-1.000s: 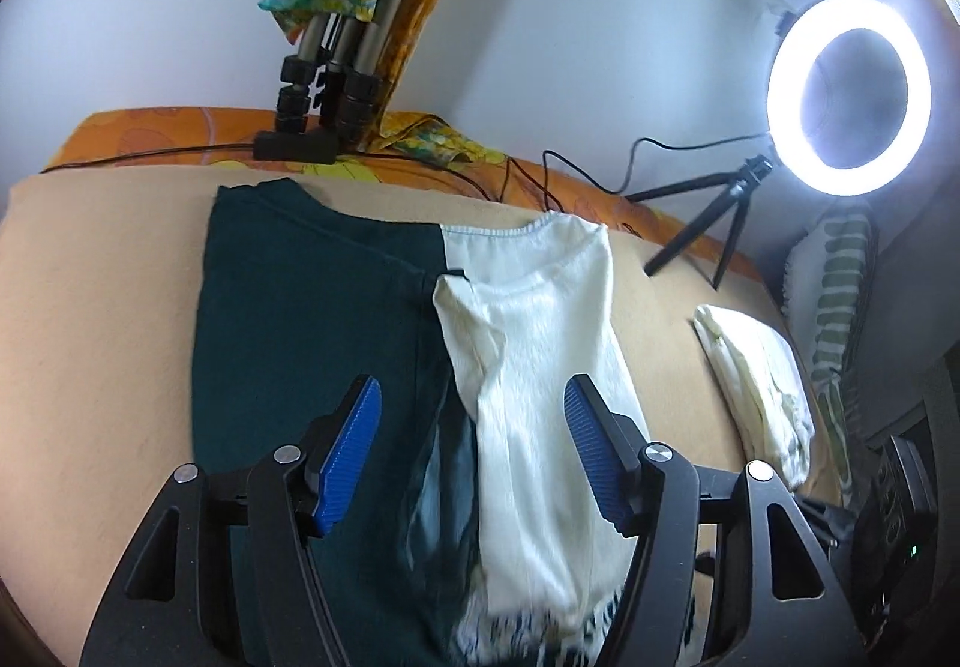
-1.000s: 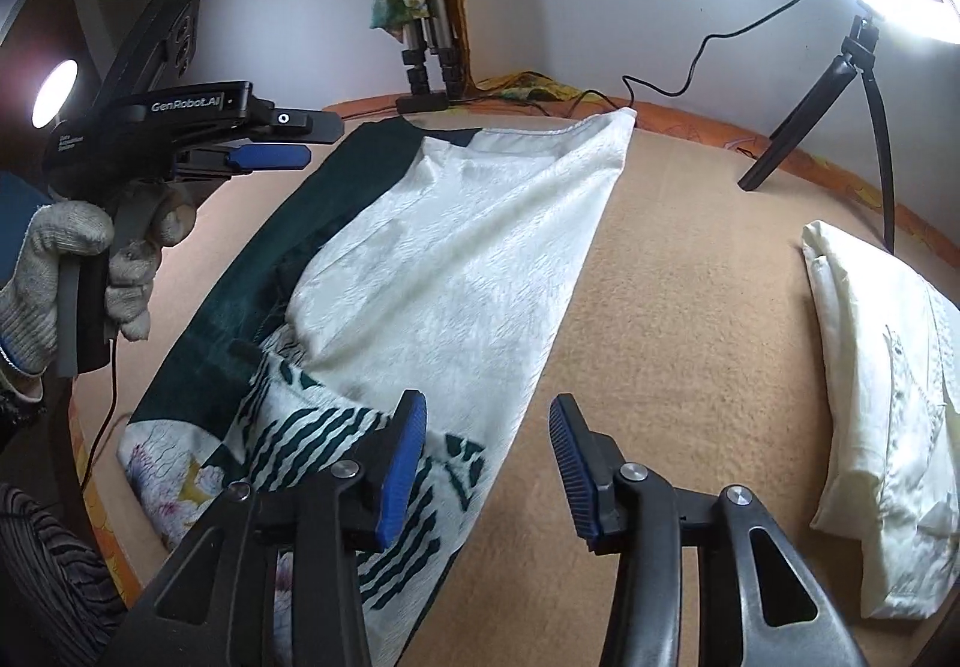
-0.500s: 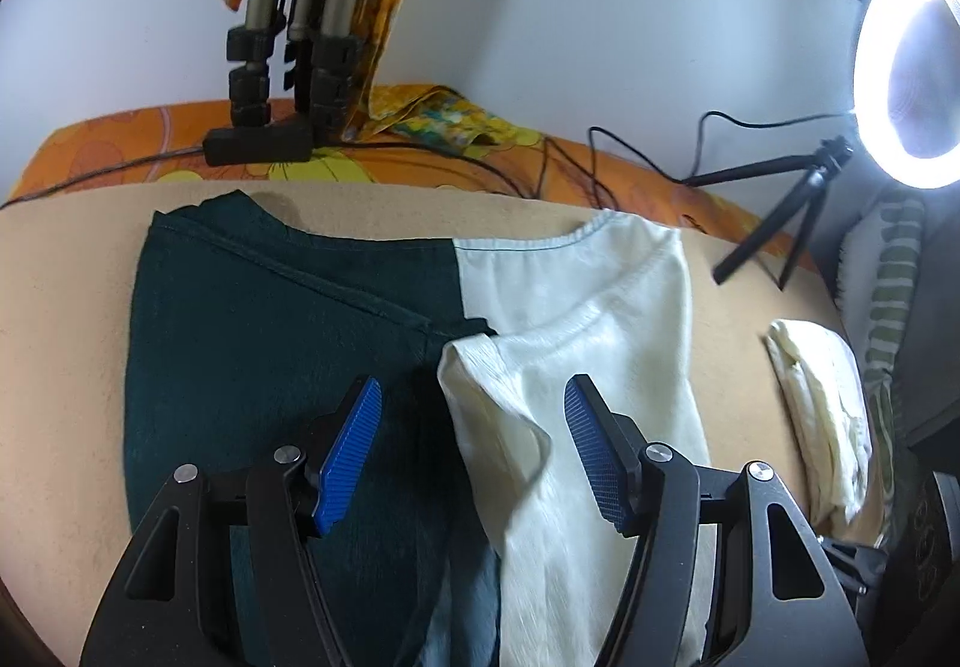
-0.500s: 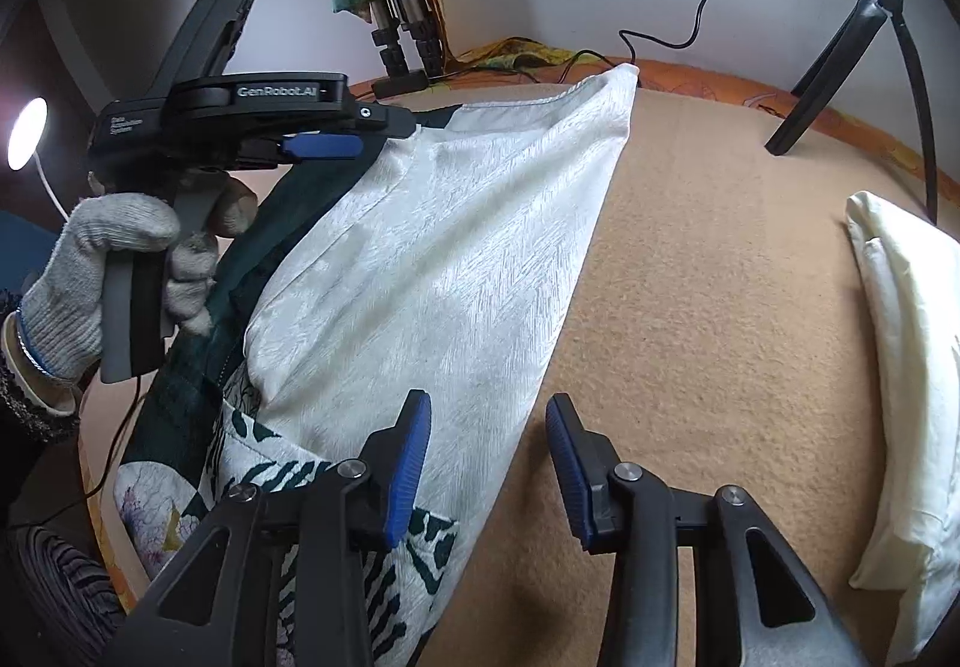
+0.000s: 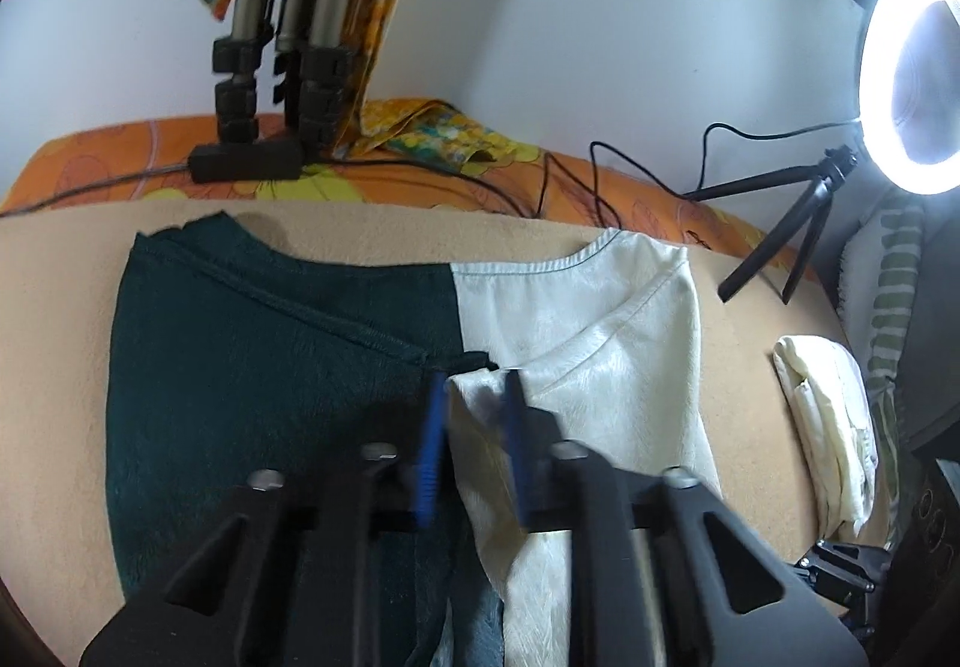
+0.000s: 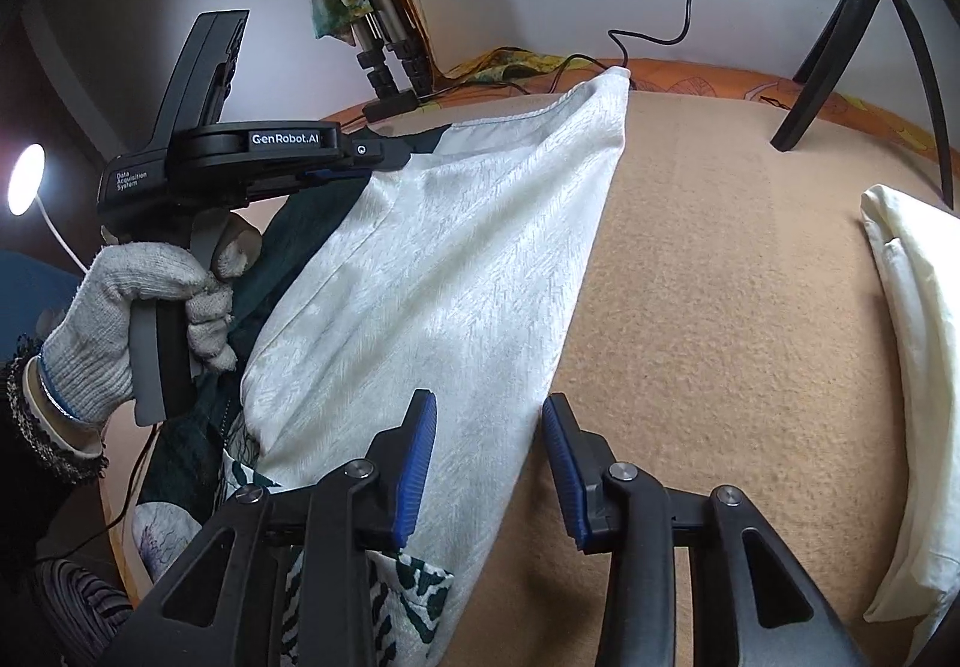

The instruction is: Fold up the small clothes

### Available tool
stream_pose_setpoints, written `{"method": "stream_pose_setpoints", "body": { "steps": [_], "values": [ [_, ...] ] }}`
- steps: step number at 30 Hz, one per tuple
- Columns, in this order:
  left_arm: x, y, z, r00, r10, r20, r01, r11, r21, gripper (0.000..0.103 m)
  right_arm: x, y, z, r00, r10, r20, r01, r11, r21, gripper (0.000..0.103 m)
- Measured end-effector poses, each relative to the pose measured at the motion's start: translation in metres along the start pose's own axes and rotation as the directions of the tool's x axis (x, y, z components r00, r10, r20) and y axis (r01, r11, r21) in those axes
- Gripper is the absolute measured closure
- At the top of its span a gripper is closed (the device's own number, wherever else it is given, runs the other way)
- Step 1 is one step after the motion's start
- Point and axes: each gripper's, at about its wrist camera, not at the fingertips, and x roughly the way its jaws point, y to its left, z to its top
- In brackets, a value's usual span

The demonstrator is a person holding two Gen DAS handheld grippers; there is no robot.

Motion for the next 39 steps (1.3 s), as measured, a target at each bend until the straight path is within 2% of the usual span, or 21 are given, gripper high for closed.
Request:
{"method": "stream_pose_setpoints", "body": {
  "steps": [4, 10, 14, 20, 24, 28, 30, 32, 33, 34, 35, 39],
  "values": [
    [-0.003, 0.001, 0.001, 0.999, -0.025, 0.022, 0.025, 1.0, -0.001, 0.099, 0.005, 0.004, 0.001, 1.0, 0.011, -0.003, -0.011, 1.0, -0.015, 0.064],
    [-0.006, 0.002, 0.001, 0.998, -0.06, 0.029, 0.061, 0.998, -0.007, 0.1, 0.006, 0.004, 0.001, 1.0, 0.011, -0.005, -0.011, 1.0, -0.02, 0.064],
    [-0.012, 0.001, 0.002, 0.998, -0.043, 0.051, 0.042, 0.999, 0.015, 0.101, 0.007, 0.006, 0.001, 1.0, -0.005, -0.007, 0.005, 0.999, -0.033, 0.064],
    [-0.026, 0.015, 0.013, 0.993, 0.011, 0.12, -0.008, 1.0, -0.022, 0.102, 0.008, 0.012, 0.0, 0.999, -0.044, -0.012, 0.043, 0.997, -0.069, 0.066],
    [-0.021, 0.025, 0.014, 0.994, 0.023, 0.109, -0.02, 0.999, -0.032, 0.102, 0.01, 0.014, -0.001, 0.998, -0.061, -0.014, 0.059, 0.995, -0.083, 0.066],
    [-0.006, 0.025, 0.014, 0.996, 0.048, 0.078, -0.049, 0.999, 0.006, 0.102, 0.013, 0.014, -0.002, 0.997, -0.074, -0.014, 0.073, 0.993, -0.096, 0.066],
    [-0.002, 0.024, 0.014, 0.995, 0.063, 0.079, -0.065, 0.998, 0.02, 0.102, 0.014, 0.013, -0.002, 0.998, -0.064, -0.01, 0.063, 0.993, -0.103, 0.07],
    [0.001, 0.025, 0.016, 0.995, 0.072, 0.065, -0.072, 0.997, 0.008, 0.101, 0.014, 0.011, -0.002, 0.998, -0.066, -0.009, 0.065, 0.993, -0.101, 0.072],
    [0.0, 0.027, 0.017, 0.996, 0.065, 0.058, -0.065, 0.998, -0.004, 0.098, 0.014, 0.011, -0.002, 0.998, -0.066, -0.011, 0.065, 0.993, -0.098, 0.073],
    [-0.002, 0.029, 0.018, 0.997, 0.059, 0.056, -0.058, 0.998, -0.017, 0.09, 0.014, 0.011, -0.002, 0.998, -0.065, -0.013, 0.064, 0.993, -0.095, 0.073],
    [-0.006, 0.03, 0.019, 0.996, 0.058, 0.064, -0.056, 0.998, -0.024, 0.089, 0.015, 0.011, -0.001, 0.998, -0.066, -0.014, 0.064, 0.994, -0.093, 0.073],
    [-0.027, 0.035, 0.019, 0.994, 0.06, 0.087, -0.06, 0.998, -0.007, 0.088, 0.015, 0.012, -0.003, 0.997, -0.079, -0.018, 0.077, 0.993, -0.085, 0.073]
  ]
}}
